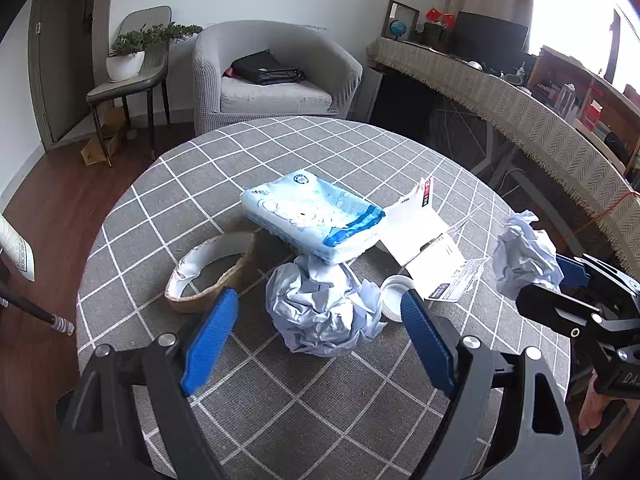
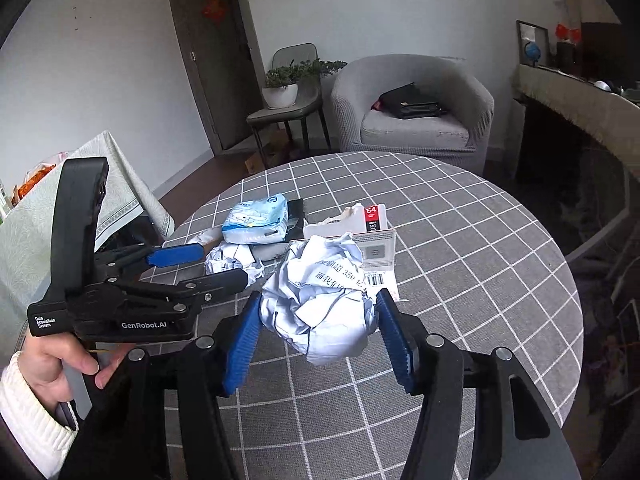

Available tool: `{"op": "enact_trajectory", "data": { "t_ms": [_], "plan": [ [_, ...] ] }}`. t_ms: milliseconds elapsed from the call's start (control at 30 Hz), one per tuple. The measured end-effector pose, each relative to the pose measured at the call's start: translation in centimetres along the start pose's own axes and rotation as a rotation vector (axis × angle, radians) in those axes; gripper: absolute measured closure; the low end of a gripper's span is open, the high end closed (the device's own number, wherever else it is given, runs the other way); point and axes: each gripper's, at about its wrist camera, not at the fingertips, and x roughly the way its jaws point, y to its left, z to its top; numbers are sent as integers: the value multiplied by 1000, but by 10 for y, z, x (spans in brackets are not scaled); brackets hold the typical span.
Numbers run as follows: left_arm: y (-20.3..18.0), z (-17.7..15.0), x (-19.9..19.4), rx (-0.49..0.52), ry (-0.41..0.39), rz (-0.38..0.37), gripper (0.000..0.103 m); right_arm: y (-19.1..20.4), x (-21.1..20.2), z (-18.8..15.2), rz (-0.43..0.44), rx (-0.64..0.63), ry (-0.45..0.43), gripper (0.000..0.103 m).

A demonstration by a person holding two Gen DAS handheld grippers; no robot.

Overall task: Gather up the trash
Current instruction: 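Grasp a crumpled white paper ball with the right tool while the left tool grasps another, then carry the paper ball over the teal bin and open the left tool while the right tool carries its ball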

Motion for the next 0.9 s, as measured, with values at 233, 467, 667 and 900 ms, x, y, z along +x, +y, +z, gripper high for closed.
{"op": "enact_trajectory", "data": {
  "t_ms": [233,467,667,900],
  "plan": [
    [2,1,11,-23,38,-14,38,-10,-2,-1,5,39,-13,45],
    [-6,-5,1,-7,14,-4,45,-8,-5,-3,-13,36,-23,45],
    [-10,-16,-8,7,31,-35,45,-5,-9,-4,-24,60,-41,45],
    [1,-26,-27,-1,27,-37,45,11,-4,-9,-13,68,-34,45]
  ]
}}
